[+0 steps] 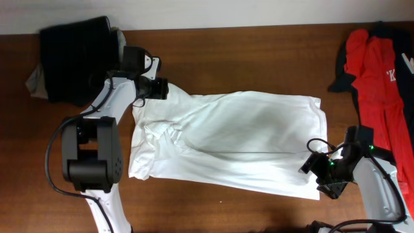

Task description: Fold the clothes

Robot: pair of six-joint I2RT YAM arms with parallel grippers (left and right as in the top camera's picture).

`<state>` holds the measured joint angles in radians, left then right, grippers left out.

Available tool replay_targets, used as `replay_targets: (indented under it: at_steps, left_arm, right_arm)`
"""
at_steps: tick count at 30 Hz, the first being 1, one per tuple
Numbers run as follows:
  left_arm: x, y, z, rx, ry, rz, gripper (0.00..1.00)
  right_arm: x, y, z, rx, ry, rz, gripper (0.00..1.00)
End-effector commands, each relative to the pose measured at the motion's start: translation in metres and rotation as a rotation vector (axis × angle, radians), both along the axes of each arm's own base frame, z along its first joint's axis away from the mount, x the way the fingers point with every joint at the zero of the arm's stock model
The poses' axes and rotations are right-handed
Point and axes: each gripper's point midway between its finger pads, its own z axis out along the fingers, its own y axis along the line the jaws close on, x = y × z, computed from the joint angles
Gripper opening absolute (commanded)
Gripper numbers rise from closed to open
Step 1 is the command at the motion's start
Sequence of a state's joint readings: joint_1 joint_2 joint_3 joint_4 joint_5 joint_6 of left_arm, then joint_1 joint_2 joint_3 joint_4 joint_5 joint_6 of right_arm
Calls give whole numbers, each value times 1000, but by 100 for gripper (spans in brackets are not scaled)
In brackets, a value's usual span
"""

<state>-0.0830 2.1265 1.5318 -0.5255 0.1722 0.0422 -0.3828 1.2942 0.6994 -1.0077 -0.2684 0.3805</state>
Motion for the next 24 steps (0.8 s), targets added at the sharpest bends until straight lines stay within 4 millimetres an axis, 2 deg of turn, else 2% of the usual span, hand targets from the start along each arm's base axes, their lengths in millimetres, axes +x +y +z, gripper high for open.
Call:
replay_targets:
  at_steps: [1, 3, 4, 9, 14, 19, 23, 24]
  left_arm:
    - [1, -2, -20, -8, 23, -50, 71]
    - [-2, -2, -33, -7, 50, -51, 71]
    - [-2, -2, -34, -7, 52, -51, 71]
    - [0, -6, -29, -27, 43, -61, 67]
    - [1, -6, -23, -31, 32, -62, 56]
    - [5, -6, -2, -30, -8, -61, 27]
    - [5, -6, 11, -31, -27, -60, 4]
    - [4, -6, 11, -31, -26, -60, 1]
  right_arm:
    - [6, 0, 5, -1, -31, 13, 76]
    - [6, 0, 5, 0, -30, 13, 76]
    - [6, 0, 5, 0, -30, 13, 76]
    - [6, 0, 5, -1, -31, 13, 76]
    - [6, 0, 5, -2, -31, 13, 76]
    - [7, 0, 5, -3, -35, 13, 75]
    - [8, -1, 5, -5, -38, 13, 70]
    - [8, -1, 5, -5, -38, 13, 70]
